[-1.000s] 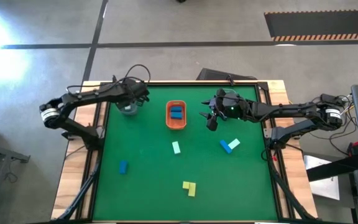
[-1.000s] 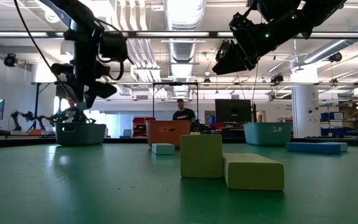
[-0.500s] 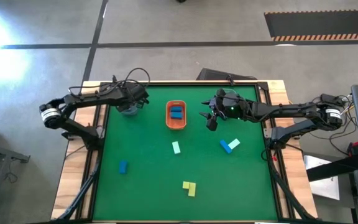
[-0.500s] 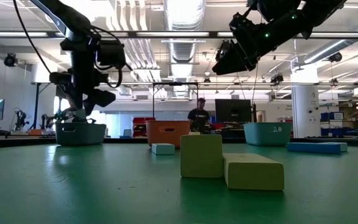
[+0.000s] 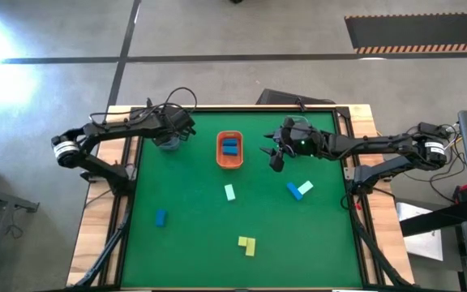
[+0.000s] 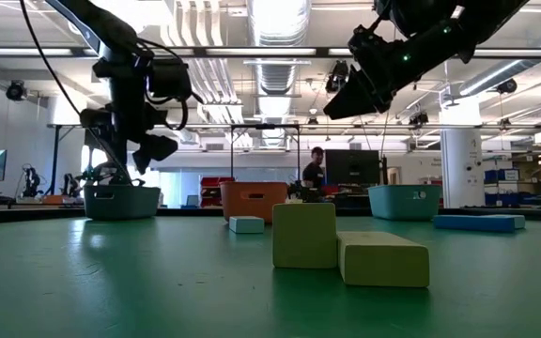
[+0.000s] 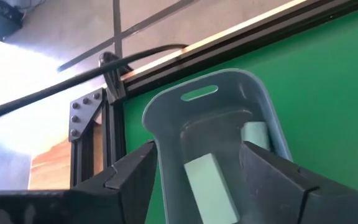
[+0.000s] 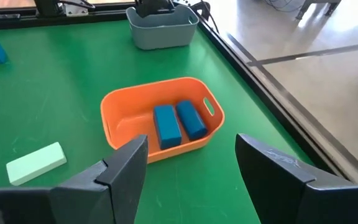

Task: Sort & place blocks by color
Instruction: Put the dark blue wooden block into the orange bin

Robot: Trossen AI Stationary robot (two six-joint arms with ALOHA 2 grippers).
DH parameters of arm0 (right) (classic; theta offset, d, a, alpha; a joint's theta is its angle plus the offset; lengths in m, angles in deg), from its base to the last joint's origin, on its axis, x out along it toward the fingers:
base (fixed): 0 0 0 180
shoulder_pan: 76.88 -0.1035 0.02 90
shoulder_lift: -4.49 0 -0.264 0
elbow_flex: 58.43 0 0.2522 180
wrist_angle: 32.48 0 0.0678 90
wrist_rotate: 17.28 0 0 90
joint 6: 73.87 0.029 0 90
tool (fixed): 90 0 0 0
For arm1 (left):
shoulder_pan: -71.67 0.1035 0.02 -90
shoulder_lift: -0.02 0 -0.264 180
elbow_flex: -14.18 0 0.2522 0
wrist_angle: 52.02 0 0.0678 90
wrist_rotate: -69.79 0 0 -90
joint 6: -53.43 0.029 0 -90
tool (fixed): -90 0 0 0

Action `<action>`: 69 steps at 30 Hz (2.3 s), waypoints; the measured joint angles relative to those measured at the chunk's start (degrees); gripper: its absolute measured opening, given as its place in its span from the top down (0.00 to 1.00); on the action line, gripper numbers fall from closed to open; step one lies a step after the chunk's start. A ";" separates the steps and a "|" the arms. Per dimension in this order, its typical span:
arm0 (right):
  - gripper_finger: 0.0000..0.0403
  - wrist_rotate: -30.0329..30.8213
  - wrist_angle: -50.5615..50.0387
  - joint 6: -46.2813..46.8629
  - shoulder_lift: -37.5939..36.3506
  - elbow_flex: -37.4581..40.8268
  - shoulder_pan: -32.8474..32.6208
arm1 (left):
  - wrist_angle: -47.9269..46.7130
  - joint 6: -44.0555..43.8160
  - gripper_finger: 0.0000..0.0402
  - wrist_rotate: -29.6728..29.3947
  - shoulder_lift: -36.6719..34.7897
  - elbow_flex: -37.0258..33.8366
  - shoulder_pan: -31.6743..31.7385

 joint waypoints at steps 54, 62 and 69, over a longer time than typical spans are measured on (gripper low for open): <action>0.42 -0.28 -53.31 53.94 14.33 -8.36 -20.02 | 34.37 20.44 0.47 0.48 -10.12 -0.17 -39.25; 0.42 -1.77 -54.05 48.20 22.70 -10.22 -20.02 | 41.42 20.52 0.47 0.55 -6.18 -0.15 -41.51; 0.42 -1.22 -54.07 45.88 24.41 -11.00 -20.02 | 41.38 20.52 0.47 0.52 -5.66 -0.09 -41.53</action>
